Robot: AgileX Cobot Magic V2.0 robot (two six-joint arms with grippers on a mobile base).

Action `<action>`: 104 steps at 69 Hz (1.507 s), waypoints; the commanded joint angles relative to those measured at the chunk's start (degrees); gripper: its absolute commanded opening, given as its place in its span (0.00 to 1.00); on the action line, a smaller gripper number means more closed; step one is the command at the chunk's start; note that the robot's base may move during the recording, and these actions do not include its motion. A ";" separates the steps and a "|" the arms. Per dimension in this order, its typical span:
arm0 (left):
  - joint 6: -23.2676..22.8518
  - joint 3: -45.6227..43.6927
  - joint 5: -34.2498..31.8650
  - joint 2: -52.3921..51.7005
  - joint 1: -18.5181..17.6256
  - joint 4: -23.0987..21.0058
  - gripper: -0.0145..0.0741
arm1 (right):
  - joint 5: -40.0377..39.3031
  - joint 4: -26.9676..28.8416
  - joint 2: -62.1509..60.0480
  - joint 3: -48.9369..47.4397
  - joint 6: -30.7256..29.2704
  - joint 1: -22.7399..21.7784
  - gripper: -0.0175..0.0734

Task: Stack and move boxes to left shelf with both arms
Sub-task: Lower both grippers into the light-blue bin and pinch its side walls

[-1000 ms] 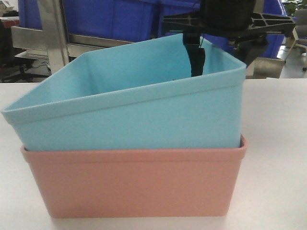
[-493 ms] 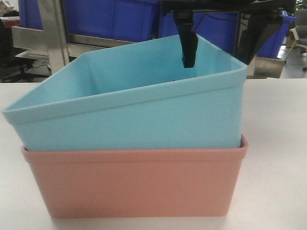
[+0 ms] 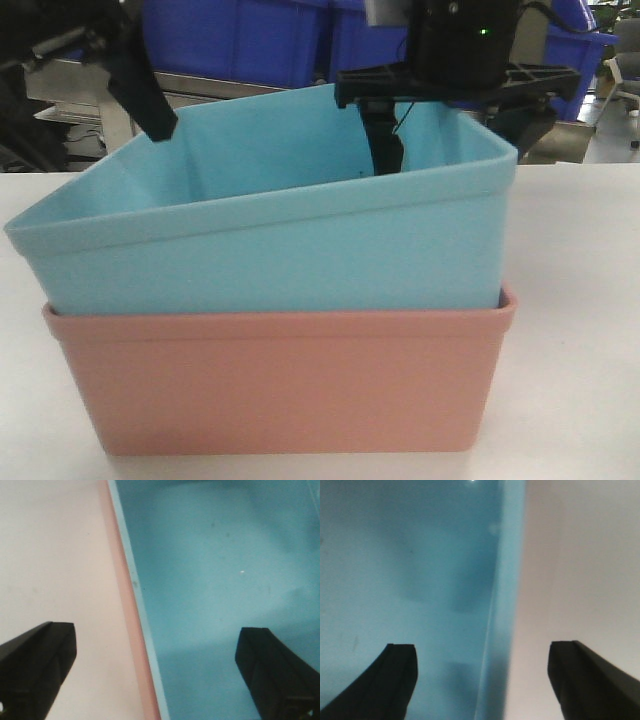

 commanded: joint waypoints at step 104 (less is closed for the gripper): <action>-1.03 -6.16 -3.56 15.15 -3.33 -2.42 0.15 | -9.58 4.10 1.97 4.21 -7.53 -0.35 0.26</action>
